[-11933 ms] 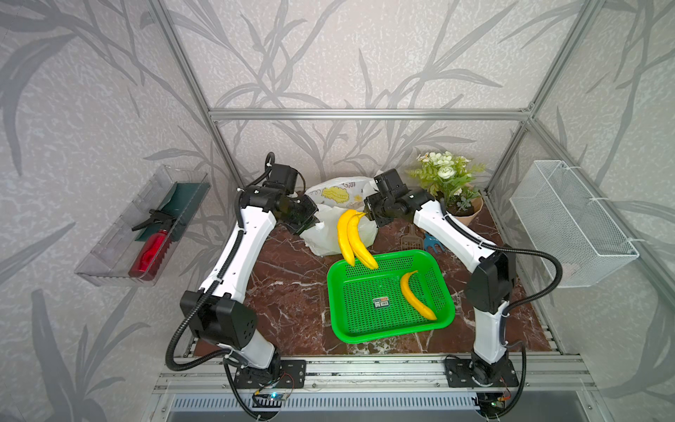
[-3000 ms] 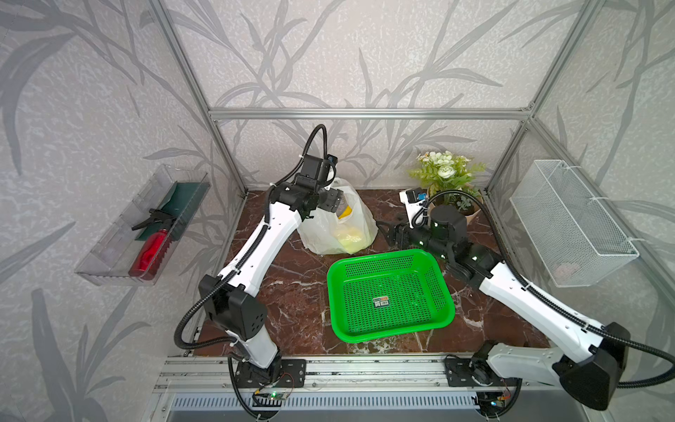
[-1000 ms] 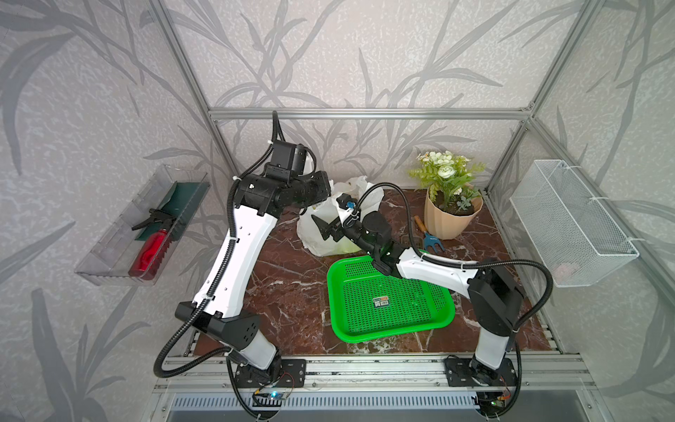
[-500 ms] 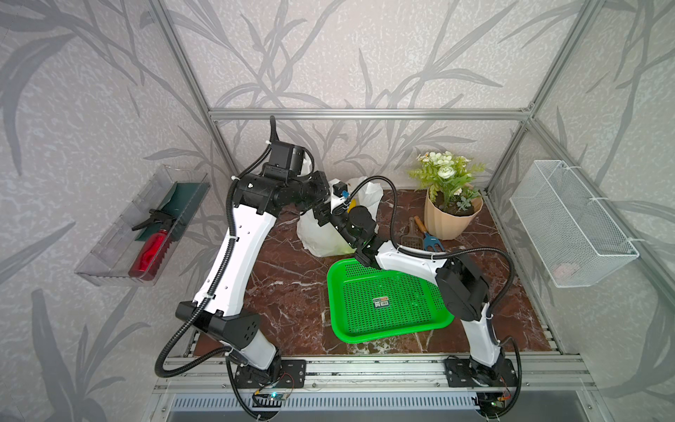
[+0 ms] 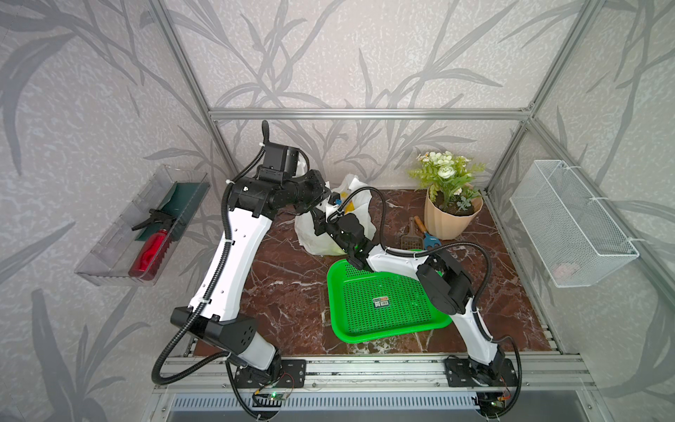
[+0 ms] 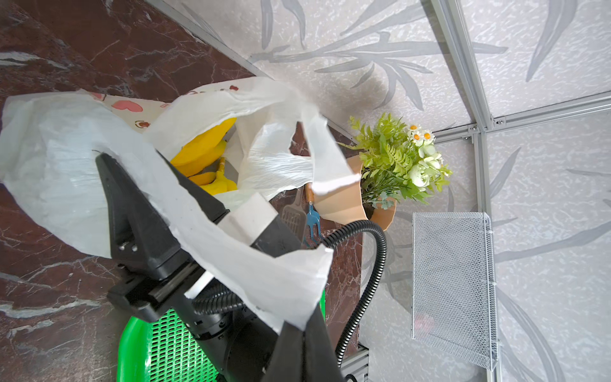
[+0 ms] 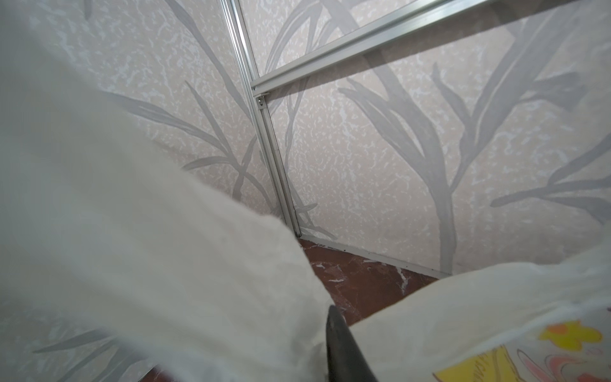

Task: Place the banana into a plastic bag & tie a knot
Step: Cross the plastic bag at the center of the board.

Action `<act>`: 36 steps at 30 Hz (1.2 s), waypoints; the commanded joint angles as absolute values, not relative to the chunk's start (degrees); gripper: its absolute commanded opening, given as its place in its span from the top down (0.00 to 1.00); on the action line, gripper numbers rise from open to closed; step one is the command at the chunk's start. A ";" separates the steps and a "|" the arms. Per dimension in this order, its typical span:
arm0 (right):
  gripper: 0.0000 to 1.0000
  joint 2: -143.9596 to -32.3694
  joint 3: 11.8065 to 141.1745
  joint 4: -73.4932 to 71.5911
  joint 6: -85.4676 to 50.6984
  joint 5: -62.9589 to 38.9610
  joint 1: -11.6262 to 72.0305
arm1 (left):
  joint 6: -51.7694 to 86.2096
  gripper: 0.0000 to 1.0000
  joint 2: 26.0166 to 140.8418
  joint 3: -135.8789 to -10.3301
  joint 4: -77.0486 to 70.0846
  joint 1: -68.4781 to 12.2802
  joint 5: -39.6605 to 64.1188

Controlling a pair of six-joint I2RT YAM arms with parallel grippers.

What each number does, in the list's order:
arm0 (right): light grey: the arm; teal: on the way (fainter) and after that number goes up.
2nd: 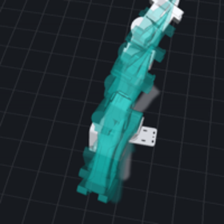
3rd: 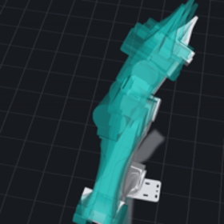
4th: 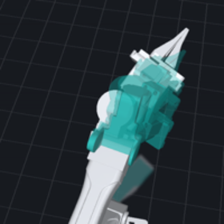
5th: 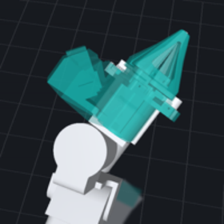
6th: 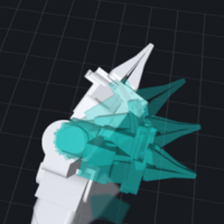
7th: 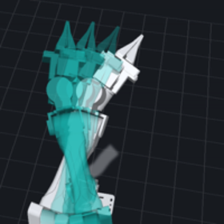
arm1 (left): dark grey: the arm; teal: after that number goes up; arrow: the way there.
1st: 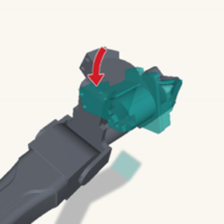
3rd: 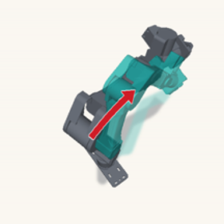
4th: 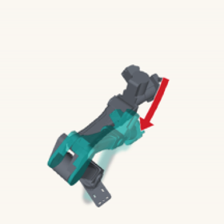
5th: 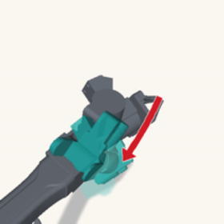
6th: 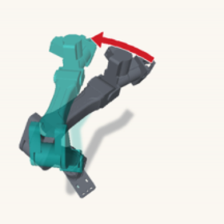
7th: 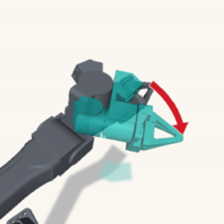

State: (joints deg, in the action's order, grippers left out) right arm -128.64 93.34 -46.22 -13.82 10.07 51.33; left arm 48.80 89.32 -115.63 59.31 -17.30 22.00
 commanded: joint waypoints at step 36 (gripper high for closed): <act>0.22 -89.32 72.36 -23.05 1.70 6.74 52.43 | 40.31 0.98 80.72 -108.94 62.09 -15.30 10.91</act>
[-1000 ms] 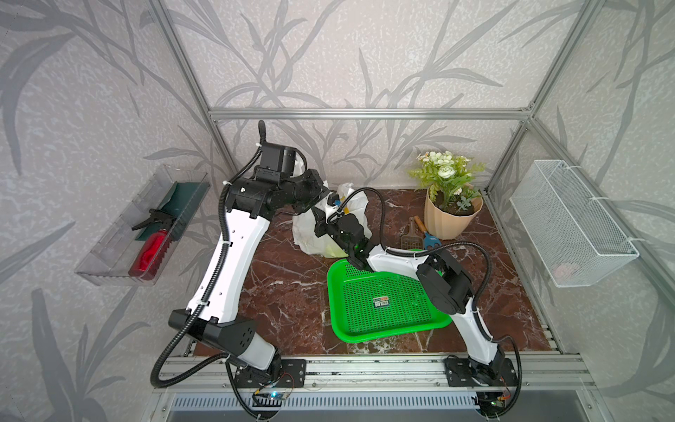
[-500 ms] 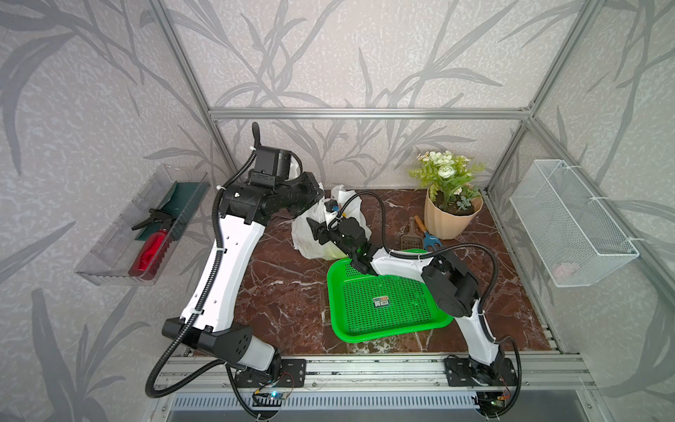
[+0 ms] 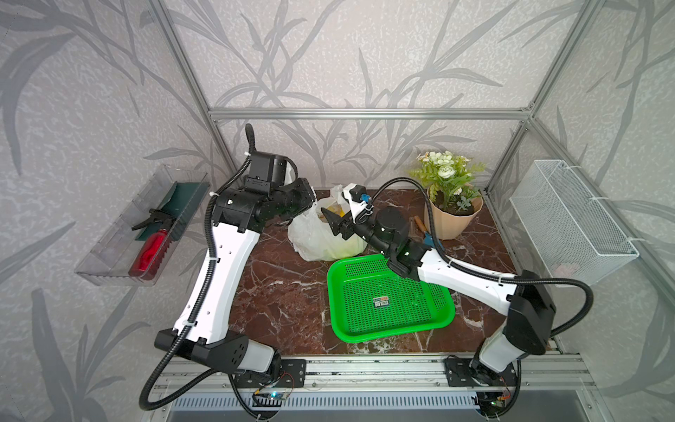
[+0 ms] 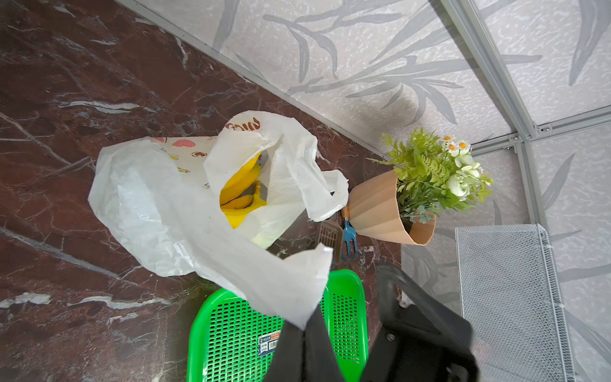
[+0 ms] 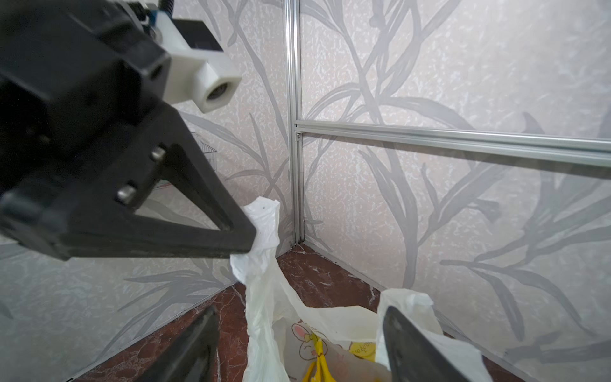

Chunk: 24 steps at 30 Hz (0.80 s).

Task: Place the banana into a plastic bag & tie a knot
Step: Cross the plastic bag at the center of the board.

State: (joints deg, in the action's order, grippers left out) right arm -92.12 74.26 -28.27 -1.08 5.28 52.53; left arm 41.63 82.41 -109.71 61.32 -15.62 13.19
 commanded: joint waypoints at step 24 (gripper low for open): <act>0.54 -113.82 87.42 -28.01 6.39 -10.15 39.28 | 38.80 0.89 79.47 -107.98 64.27 -15.34 10.85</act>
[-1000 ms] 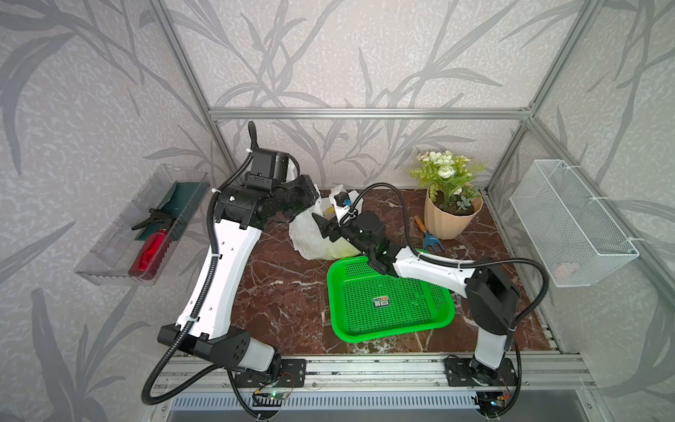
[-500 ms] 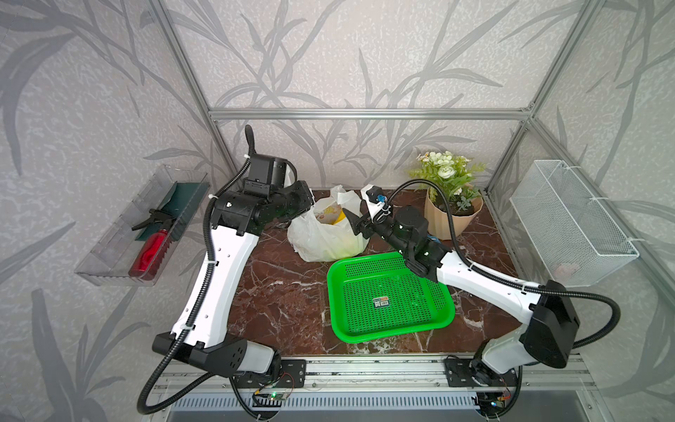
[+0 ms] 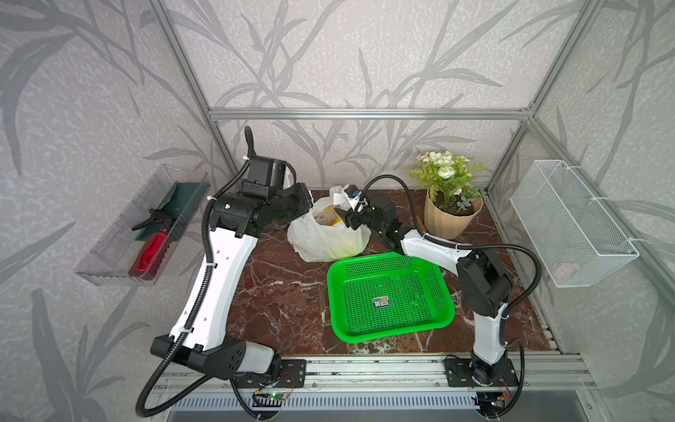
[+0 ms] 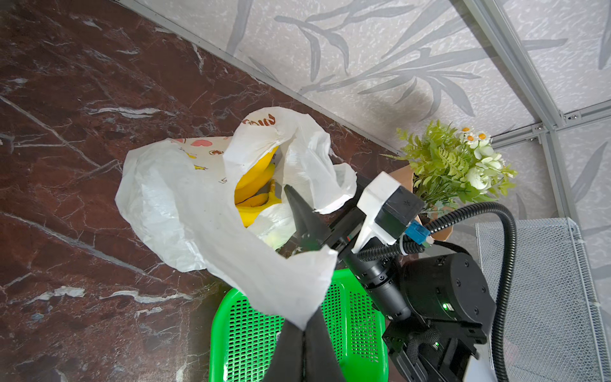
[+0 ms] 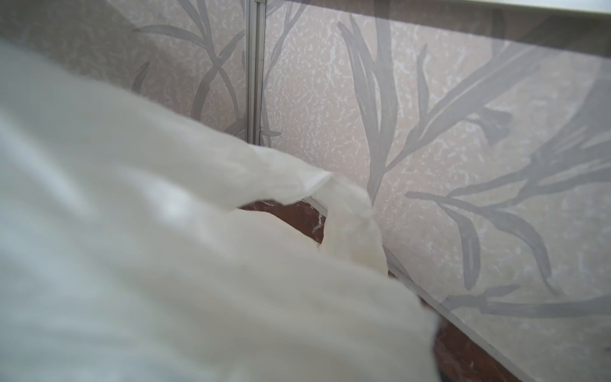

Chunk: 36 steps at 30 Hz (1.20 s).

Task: Place the banana into a plastic bag & tie a knot
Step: Cross the plastic bag at the center of the board.

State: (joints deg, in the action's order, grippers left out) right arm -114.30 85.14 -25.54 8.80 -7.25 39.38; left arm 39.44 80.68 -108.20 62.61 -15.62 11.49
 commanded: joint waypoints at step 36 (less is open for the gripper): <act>1.00 -103.80 79.84 -19.97 -19.47 -5.71 36.30 | 13.75 0.20 99.44 -127.27 62.08 -25.36 3.46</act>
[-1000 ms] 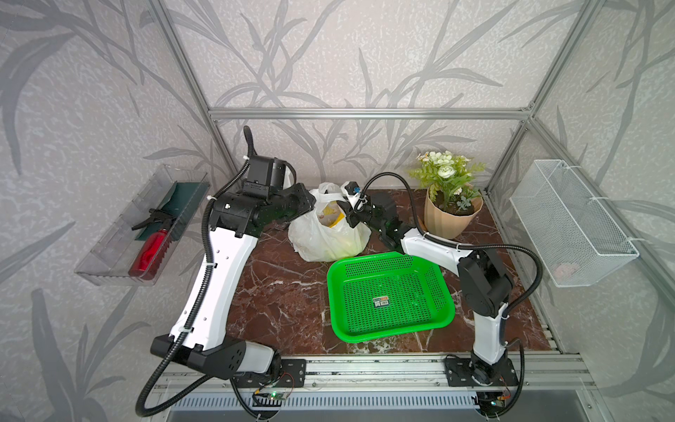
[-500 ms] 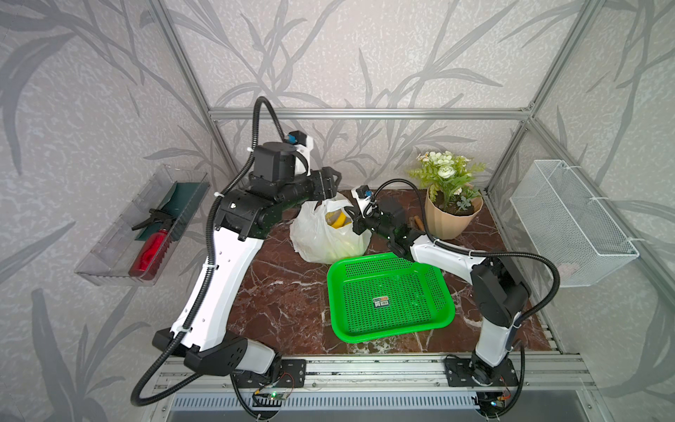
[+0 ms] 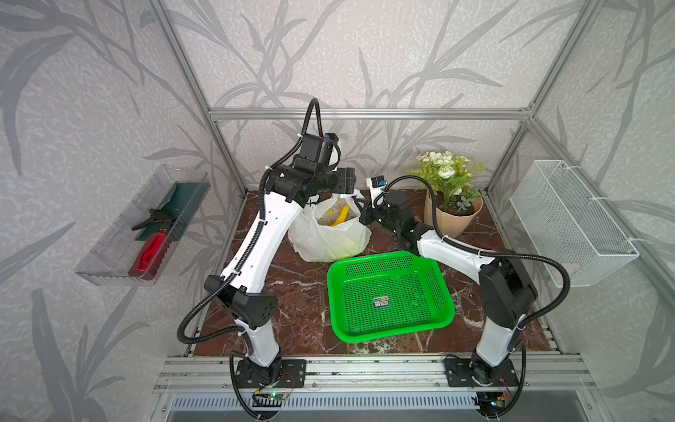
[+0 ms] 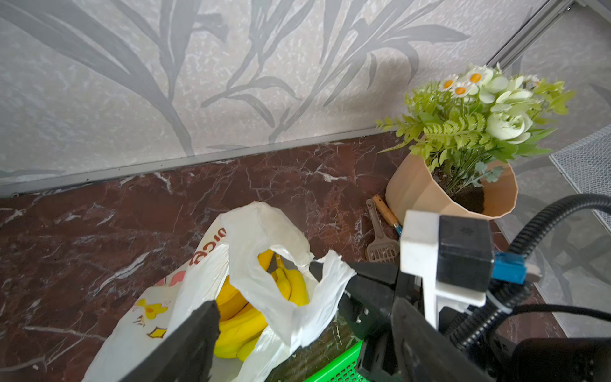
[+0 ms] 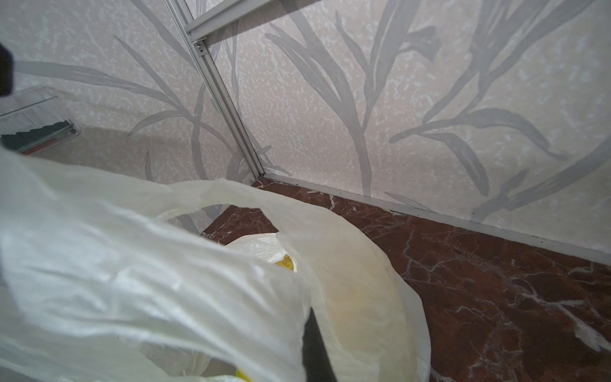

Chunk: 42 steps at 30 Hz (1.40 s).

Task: Place the banana into a plastic bag & tie a knot
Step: Cross the plastic bag at the center of the board.

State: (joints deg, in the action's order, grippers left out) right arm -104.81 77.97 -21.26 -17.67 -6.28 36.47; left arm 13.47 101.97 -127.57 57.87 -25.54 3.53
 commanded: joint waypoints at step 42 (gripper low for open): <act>1.00 -103.85 79.64 -20.91 -19.78 -8.35 36.33 | 18.96 0.77 99.56 -117.40 51.16 -22.94 11.68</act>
State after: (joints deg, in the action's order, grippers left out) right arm -104.84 79.00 -20.21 -19.90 -7.53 36.42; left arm 19.35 98.80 -114.34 51.81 -22.87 12.36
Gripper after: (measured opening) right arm 0.046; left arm 0.243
